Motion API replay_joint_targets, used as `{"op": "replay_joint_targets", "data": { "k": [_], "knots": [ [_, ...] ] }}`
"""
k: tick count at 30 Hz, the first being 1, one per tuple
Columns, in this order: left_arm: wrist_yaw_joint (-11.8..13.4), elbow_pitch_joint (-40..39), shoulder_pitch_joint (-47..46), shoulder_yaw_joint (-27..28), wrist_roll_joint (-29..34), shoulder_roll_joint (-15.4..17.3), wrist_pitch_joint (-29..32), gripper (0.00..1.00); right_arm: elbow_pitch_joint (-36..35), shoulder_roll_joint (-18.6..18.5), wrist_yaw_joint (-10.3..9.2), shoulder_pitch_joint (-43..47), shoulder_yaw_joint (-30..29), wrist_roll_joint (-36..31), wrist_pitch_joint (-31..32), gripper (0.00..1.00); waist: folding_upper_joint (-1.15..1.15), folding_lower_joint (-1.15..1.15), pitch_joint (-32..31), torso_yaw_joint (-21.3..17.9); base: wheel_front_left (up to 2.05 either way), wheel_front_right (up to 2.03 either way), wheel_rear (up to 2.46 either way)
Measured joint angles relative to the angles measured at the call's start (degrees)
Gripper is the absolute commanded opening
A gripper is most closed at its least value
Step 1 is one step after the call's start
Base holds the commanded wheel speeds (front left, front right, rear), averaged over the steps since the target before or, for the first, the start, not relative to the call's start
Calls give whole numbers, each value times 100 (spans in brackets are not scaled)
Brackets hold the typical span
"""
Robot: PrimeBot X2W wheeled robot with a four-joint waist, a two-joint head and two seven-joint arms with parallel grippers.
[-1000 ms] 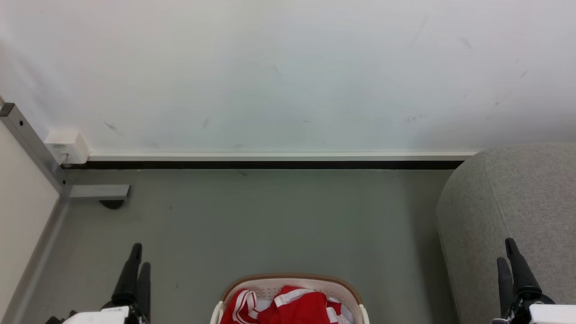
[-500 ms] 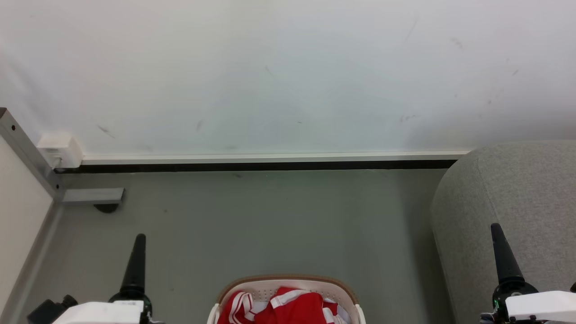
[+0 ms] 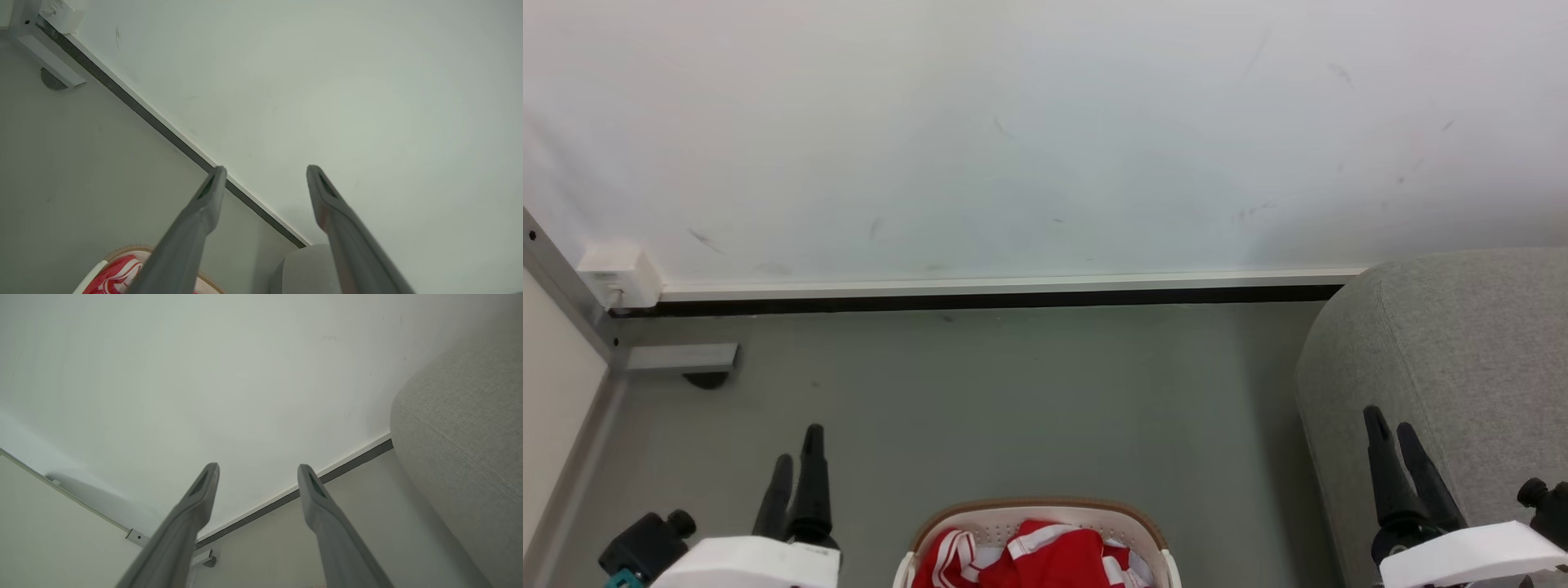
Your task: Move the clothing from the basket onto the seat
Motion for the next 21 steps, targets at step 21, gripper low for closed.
{"op": "replay_joint_targets", "data": {
  "k": [21],
  "knots": [
    [445,-2,41,-369,1797,86,-356,100,301,58,0,-104,102,-1759,-355,100,0,0,4,-72,0,0,0]
  ]
}}
